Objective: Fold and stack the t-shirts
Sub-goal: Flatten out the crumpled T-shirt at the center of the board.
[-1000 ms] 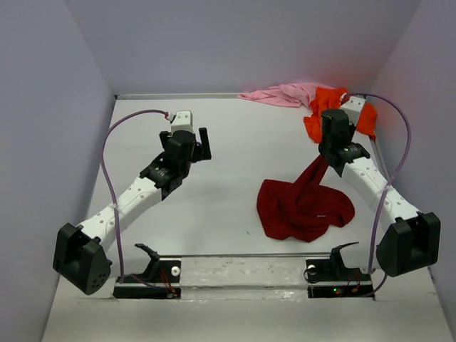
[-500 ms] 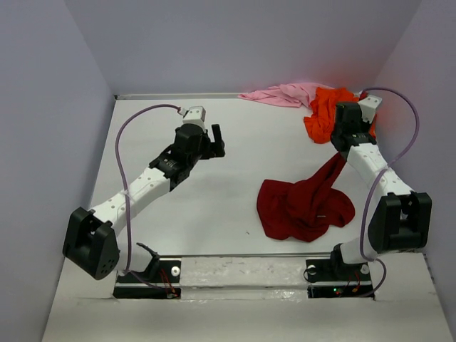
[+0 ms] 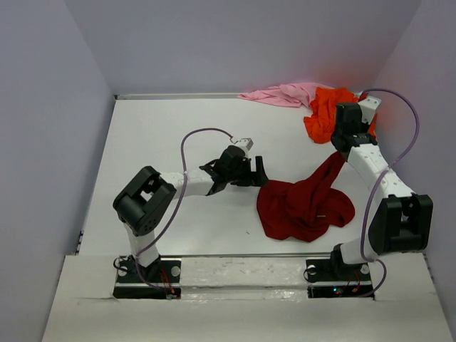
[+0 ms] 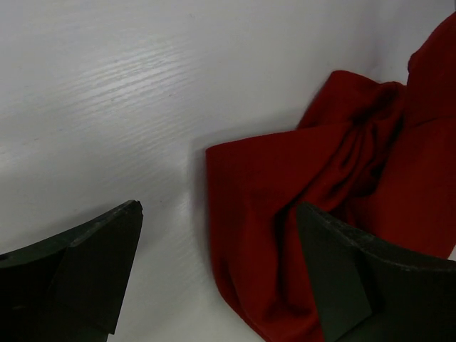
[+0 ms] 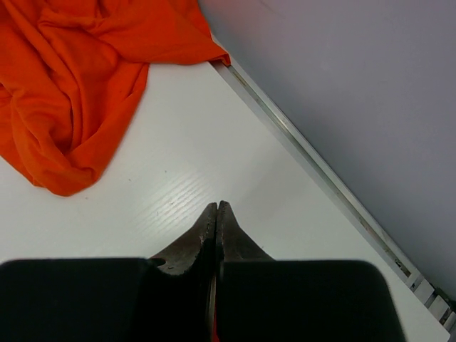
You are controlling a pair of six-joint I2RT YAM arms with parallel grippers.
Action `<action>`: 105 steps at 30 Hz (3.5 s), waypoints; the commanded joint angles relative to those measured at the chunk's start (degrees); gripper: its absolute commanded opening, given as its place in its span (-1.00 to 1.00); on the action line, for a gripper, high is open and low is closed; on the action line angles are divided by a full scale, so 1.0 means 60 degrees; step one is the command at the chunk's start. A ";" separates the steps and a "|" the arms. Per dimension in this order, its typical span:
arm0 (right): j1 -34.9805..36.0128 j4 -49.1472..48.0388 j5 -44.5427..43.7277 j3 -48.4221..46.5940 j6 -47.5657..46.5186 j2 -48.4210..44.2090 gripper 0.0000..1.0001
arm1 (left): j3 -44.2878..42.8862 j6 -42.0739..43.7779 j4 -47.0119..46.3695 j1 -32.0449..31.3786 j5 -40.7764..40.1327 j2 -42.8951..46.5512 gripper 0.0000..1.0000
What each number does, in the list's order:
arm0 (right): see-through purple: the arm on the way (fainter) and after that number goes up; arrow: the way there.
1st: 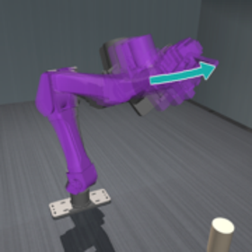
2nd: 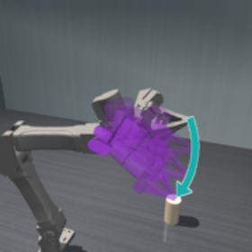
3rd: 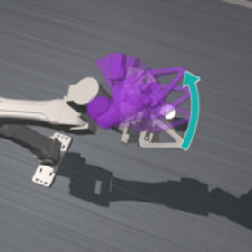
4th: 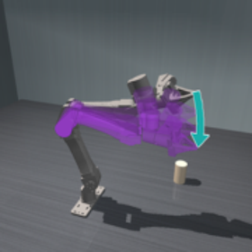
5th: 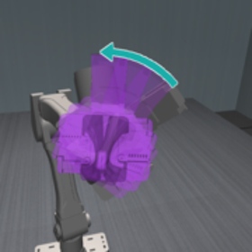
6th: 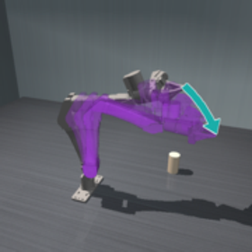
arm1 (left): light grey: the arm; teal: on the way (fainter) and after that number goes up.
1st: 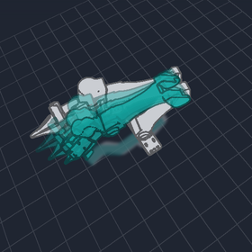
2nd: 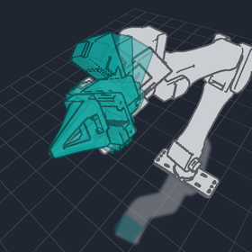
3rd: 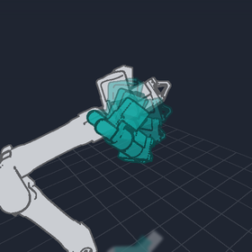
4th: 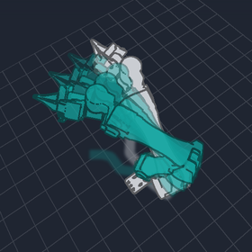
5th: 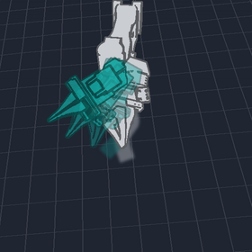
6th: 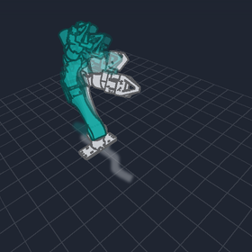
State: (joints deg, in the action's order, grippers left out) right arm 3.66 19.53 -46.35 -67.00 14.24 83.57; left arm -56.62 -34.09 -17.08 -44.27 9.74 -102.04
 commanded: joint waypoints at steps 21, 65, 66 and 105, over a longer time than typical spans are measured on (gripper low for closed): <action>-0.0010 -0.0179 0.0576 -0.0113 0.0234 -0.0305 -1.00 | -0.0758 -0.0253 -0.1682 -0.0634 0.1220 -0.1744 -1.00; 0.1206 0.1300 0.5249 -0.2776 -0.0718 -0.3835 -1.00 | -0.3790 0.4760 0.5277 0.1929 -0.5872 0.7646 -1.00; 0.1206 0.1388 0.5235 -0.2909 -0.0762 -0.3894 -1.00 | -0.3892 0.4642 0.5496 0.1929 -0.5827 0.7632 -1.00; 0.1206 0.0144 0.6479 0.1994 0.2080 -0.3438 -1.00 | 0.0688 0.0658 0.4151 0.4420 -0.2576 0.5066 -1.00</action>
State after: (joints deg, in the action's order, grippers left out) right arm 10.59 21.74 -12.62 -60.62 23.40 66.46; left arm -58.83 -23.42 8.21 -17.56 -10.24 -75.83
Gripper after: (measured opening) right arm 0.009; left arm 0.044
